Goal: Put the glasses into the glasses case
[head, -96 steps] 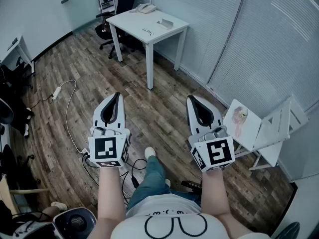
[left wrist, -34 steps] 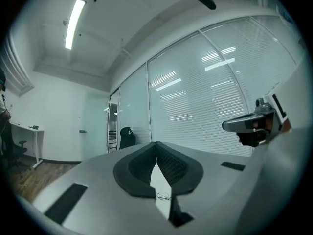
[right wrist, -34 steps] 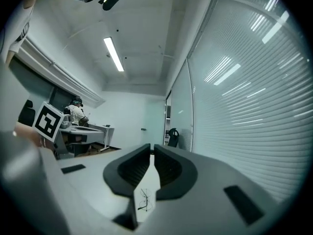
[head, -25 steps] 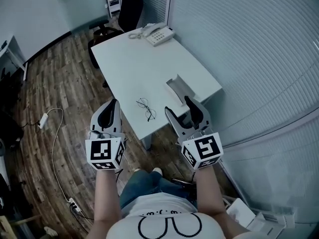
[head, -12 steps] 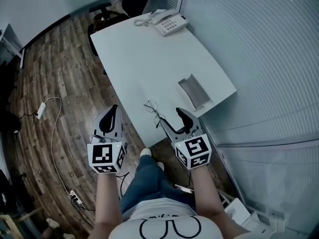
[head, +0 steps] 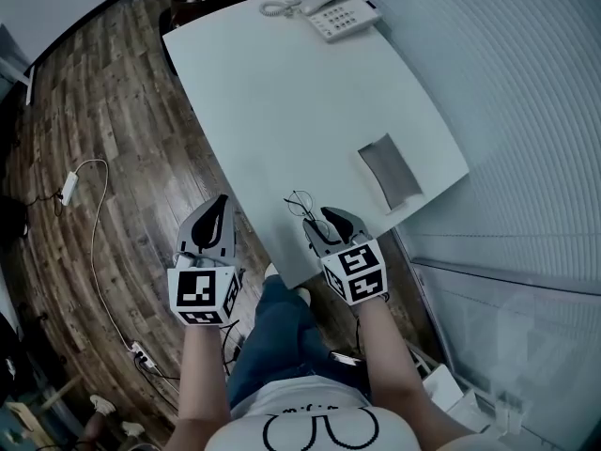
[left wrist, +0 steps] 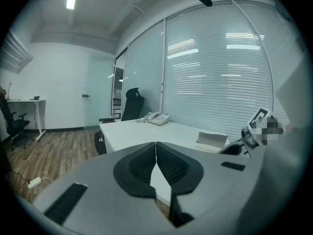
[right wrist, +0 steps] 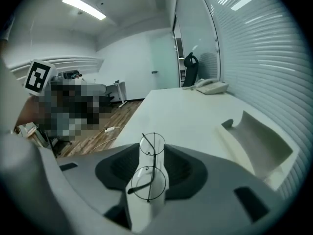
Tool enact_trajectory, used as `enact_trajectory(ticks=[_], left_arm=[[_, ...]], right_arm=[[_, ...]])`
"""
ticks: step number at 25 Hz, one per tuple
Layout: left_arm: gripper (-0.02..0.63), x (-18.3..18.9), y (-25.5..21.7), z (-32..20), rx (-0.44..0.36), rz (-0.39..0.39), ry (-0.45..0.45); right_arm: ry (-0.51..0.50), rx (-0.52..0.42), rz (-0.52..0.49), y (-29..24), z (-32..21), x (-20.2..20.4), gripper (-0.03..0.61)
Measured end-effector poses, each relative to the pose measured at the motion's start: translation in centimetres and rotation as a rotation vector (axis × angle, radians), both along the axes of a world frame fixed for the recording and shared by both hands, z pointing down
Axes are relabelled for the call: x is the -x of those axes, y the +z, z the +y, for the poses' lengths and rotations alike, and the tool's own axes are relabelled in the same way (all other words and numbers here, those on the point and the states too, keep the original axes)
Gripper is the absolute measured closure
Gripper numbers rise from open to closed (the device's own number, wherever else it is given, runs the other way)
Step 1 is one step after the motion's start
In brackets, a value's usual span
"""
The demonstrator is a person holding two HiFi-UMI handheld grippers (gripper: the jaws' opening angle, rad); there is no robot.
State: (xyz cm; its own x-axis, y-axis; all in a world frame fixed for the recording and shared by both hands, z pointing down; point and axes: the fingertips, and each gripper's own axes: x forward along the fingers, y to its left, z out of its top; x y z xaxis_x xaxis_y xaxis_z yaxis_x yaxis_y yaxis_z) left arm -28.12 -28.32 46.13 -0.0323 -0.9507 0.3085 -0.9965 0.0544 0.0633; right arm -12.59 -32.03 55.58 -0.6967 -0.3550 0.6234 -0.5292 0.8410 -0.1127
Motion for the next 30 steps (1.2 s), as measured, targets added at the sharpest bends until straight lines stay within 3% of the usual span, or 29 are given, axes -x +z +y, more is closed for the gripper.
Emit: enact_trajectory(ticks=[7,10,21,30], left_arm=[[0.597,1.3,1.0,-0.5,0.018,0.01,0.0],[0.597,1.7,1.1,-0.5,0.021,0.013,0.002],[0.597,2.7,-2.3,-3.2,-0.065,0.004,0.041],[0.597,0.8,-5.5,-5.5,-0.13,-0.014,0.068]], right_arm=[[-0.026,0.05,0.118,3.5,0.0,0.6,0.482],[-0.017,0.036,0.113,3.1,0.0,0.9,0.552],[0.034,-0.082,0.082,-2.8,-2.8,0.7,0.558],[0.06,-0.153,0.05,-6.8,-5.1,-1.0,0.558]])
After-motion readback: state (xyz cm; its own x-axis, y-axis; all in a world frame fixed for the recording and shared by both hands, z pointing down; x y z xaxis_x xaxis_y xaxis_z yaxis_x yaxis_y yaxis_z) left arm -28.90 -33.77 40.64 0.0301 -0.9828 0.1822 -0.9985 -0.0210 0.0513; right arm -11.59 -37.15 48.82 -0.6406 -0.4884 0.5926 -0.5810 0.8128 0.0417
